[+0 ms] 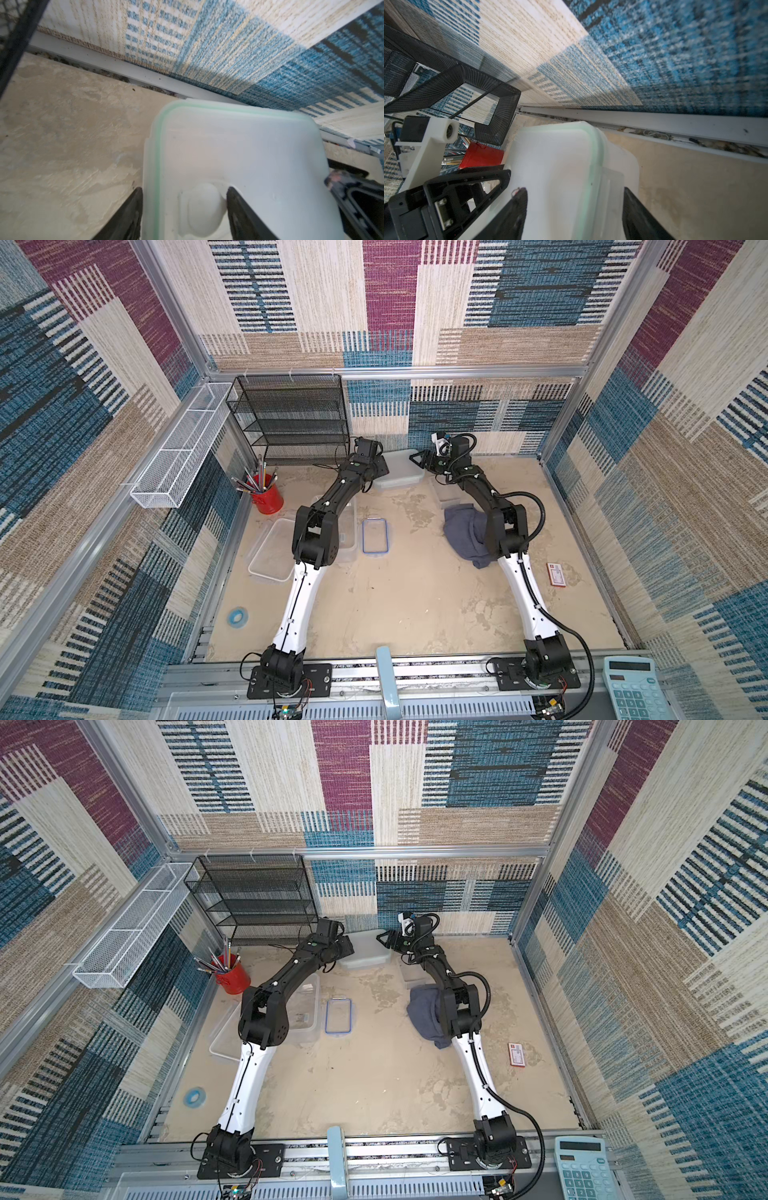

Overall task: Wipe the insides of the lunch boxes
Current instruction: Move the lunch box to the center of the board.

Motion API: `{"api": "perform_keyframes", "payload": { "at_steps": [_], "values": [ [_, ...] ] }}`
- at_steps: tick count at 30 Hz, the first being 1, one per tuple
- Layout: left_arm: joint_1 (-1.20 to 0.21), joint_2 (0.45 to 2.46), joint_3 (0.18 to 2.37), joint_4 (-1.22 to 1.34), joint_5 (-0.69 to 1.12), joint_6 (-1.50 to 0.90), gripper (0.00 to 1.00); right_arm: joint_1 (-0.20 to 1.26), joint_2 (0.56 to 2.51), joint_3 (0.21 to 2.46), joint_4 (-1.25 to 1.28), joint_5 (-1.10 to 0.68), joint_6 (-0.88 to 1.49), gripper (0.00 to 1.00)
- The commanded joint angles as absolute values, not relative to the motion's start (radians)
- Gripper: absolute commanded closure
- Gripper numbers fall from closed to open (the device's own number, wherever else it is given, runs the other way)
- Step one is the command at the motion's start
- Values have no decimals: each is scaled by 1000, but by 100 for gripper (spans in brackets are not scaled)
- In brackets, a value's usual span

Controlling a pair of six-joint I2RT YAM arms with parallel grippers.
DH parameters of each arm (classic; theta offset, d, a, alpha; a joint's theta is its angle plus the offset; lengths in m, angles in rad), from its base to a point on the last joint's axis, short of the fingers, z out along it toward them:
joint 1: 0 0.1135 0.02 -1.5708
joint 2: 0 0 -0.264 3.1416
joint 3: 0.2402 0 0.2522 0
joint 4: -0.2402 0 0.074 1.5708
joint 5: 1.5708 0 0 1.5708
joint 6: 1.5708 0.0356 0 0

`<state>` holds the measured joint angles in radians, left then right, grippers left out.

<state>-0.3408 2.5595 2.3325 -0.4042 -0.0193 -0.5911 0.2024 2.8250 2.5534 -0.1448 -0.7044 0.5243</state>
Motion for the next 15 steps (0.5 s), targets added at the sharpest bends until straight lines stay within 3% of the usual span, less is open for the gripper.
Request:
{"api": "perform_keyframes", "payload": {
  "at_steps": [1, 15],
  "values": [
    [-351, 2527, 2306, -390, 69, -561, 36, 220, 2748, 2516, -210, -775, 461, 30],
    [-357, 2414, 2136, -446, 126, -558, 39, 284, 2563, 2290, -393, -717, 321, 27]
  ]
}}
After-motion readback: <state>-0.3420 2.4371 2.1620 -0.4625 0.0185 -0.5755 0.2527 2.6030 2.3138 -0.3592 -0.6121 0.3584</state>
